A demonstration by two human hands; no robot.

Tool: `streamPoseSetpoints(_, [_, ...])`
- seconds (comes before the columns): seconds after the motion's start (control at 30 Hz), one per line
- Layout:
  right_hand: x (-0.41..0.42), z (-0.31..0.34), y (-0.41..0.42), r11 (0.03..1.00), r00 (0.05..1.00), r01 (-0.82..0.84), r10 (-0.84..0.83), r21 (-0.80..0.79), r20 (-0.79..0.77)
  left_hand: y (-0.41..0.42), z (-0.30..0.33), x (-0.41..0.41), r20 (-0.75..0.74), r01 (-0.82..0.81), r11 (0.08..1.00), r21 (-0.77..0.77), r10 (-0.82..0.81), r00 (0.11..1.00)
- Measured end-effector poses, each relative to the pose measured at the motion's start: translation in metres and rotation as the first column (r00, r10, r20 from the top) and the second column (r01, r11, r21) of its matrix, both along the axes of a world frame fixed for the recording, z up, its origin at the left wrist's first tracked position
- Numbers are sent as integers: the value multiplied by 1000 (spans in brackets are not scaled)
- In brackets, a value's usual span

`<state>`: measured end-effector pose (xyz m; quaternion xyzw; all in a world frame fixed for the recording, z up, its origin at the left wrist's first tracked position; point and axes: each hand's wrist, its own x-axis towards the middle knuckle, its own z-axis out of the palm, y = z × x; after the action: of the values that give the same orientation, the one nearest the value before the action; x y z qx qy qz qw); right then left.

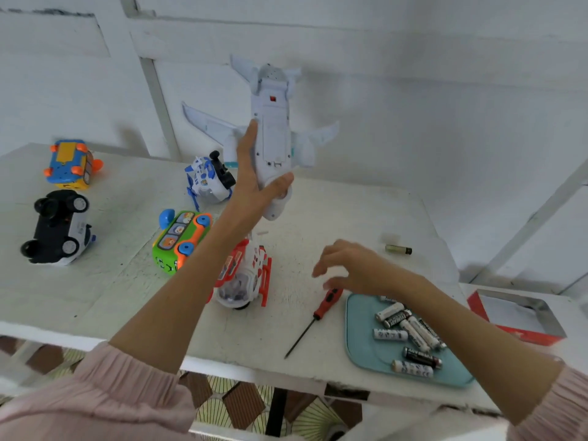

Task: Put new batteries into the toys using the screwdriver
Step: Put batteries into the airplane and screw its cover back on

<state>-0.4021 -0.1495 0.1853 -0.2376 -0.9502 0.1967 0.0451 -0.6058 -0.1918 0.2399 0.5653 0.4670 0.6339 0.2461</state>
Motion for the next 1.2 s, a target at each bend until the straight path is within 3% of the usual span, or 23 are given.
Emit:
streamPoseSetpoints(0.07, [0,-11,-5,998,993,-59,56,28,105,0,-3,-2,-2,-11,1000,-6,11,1000])
streamPoseSetpoints(0.3, [-6,-17,-12,980,964,-149,114,130,242,-2,-7,-4,93,-7,998,-70,14,996])
streamPoseSetpoints(0.5, [-10,-32,-14,975,952,-169,123,146,280,-8,-9,-8,121,42,997,-64,-34,992])
streamPoseSetpoints(0.57, [-11,-31,-15,995,979,-98,92,24,183,-10,-6,-7,106,26,997,-68,-19,994])
streamPoseSetpoints(0.67, [-7,-10,-16,935,987,78,-121,-347,-103,-13,-6,-6,71,19,999,-47,-16,997])
streamPoseSetpoints(0.73, [-6,11,-13,882,910,123,-283,-456,-303,-15,-7,-8,32,28,999,-27,-27,999])
streamPoseSetpoints(0.8, [-8,35,-10,850,768,120,-407,-513,-495,-15,-9,-11,-22,28,999,-23,-29,999])
streamPoseSetpoints(0.9, [-9,69,-9,860,595,161,-476,-484,-648,-15,-10,-14,-150,-2,1000,1,2,989])
streamPoseSetpoints(1.03, [-12,90,-14,912,612,265,-410,-313,-677,-13,-10,-16,-292,-56,997,55,70,954])
streamPoseSetpoints(1.2, [-16,89,-19,915,628,290,-402,-279,-667,-11,-10,-17,-304,-81,997,21,83,949])
